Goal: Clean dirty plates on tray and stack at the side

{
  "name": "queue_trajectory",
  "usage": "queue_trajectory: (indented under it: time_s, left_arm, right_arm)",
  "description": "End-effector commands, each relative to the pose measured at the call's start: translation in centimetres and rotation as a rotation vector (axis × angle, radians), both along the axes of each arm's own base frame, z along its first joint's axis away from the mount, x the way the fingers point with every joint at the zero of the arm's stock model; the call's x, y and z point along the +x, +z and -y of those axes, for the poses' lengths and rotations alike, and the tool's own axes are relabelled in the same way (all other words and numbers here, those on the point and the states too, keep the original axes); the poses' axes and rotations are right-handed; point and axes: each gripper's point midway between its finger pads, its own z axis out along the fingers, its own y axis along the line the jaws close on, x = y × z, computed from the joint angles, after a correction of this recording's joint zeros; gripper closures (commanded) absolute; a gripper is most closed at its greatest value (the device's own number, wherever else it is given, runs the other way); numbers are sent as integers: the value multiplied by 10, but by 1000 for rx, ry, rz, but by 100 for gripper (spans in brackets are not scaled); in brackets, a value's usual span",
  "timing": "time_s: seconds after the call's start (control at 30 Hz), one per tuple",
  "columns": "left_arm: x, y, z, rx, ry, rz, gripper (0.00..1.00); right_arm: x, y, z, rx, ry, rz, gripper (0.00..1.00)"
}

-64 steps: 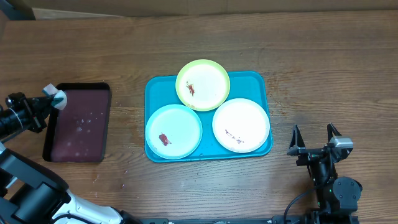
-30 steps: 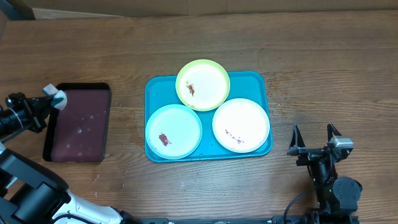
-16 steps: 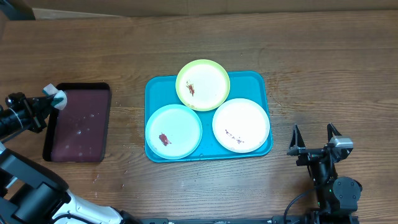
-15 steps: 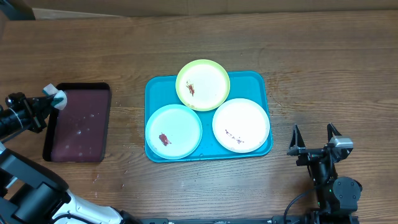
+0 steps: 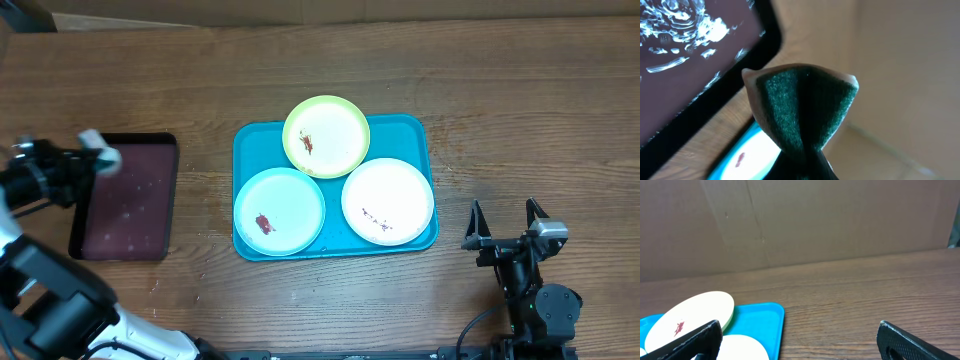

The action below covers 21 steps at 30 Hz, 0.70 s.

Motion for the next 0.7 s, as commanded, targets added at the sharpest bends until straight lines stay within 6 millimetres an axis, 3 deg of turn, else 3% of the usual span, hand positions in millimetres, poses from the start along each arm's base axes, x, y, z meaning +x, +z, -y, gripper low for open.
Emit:
queue_trajectory:
  time_s: [0.0, 0.1, 0.33, 0.43, 0.53, 0.67]
  left_arm:
    - [0, -46, 25, 70, -93, -141, 96]
    - [8, -38, 18, 87, -88, -123, 96]
    - [5, 43, -16, 152, -29, -65, 96]
    - [7, 56, -24, 181, -14, -39, 96]
    - [10, 29, -17, 159, -33, -79, 96]
    - [3, -46, 5, 87, -105, -200, 96]
  right_arm:
    - [0, -1, 3, -1, -13, 6, 0]
    - [0, -1, 3, -1, -13, 6, 0]
    - [0, -1, 3, -1, -13, 6, 0]
    - [0, -1, 3, -1, -12, 6, 0]
    - [0, -1, 3, -1, -13, 6, 0]
    - [0, -1, 3, -1, -13, 6, 0]
